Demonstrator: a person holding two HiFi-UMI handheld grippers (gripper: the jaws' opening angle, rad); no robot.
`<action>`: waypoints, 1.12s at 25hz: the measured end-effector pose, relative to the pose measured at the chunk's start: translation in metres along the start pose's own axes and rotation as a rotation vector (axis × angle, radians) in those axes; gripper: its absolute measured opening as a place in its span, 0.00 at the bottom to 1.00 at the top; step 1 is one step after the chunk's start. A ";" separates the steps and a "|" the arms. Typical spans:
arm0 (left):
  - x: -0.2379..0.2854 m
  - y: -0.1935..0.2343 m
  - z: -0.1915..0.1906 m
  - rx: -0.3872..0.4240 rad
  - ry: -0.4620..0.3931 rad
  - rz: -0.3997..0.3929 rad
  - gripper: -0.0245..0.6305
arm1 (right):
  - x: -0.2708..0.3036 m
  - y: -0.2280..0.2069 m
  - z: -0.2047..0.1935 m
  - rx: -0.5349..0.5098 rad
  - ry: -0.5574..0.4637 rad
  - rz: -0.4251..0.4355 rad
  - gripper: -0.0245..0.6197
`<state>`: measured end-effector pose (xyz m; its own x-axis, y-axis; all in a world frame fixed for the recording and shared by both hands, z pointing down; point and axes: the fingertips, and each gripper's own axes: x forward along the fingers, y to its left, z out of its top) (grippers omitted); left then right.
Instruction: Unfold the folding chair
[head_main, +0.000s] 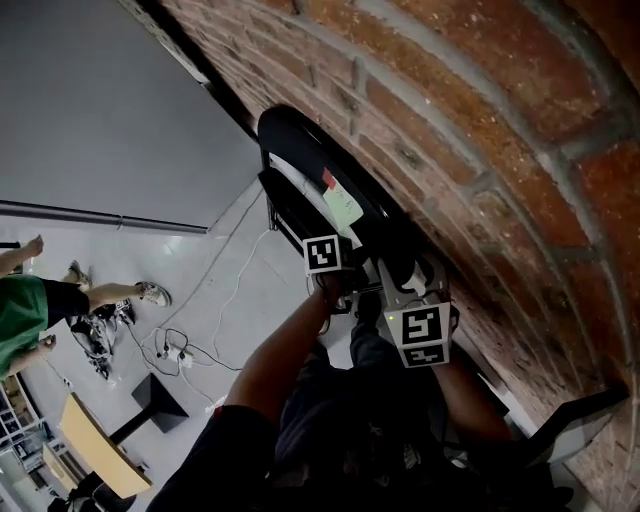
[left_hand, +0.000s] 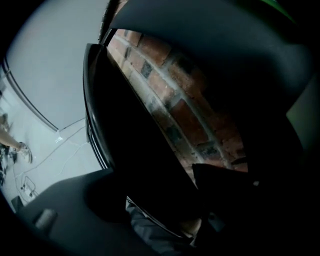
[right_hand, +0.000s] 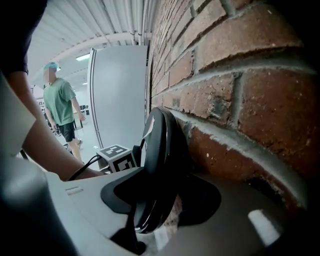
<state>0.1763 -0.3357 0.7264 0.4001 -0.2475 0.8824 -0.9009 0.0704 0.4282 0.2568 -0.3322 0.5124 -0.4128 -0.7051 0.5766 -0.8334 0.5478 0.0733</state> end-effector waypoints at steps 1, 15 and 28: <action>0.002 -0.002 -0.001 -0.026 0.006 -0.021 0.64 | 0.000 0.000 0.000 -0.005 0.000 0.004 0.34; -0.019 0.008 -0.032 -0.136 0.000 -0.158 0.48 | -0.007 0.015 -0.013 -0.022 0.007 0.013 0.34; -0.078 0.071 -0.079 -0.170 -0.051 -0.233 0.35 | 0.002 0.019 -0.023 0.047 0.100 0.053 0.34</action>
<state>0.0944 -0.2352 0.7036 0.5802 -0.3239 0.7473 -0.7430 0.1654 0.6485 0.2487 -0.3129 0.5335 -0.4200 -0.6257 0.6573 -0.8284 0.5601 0.0038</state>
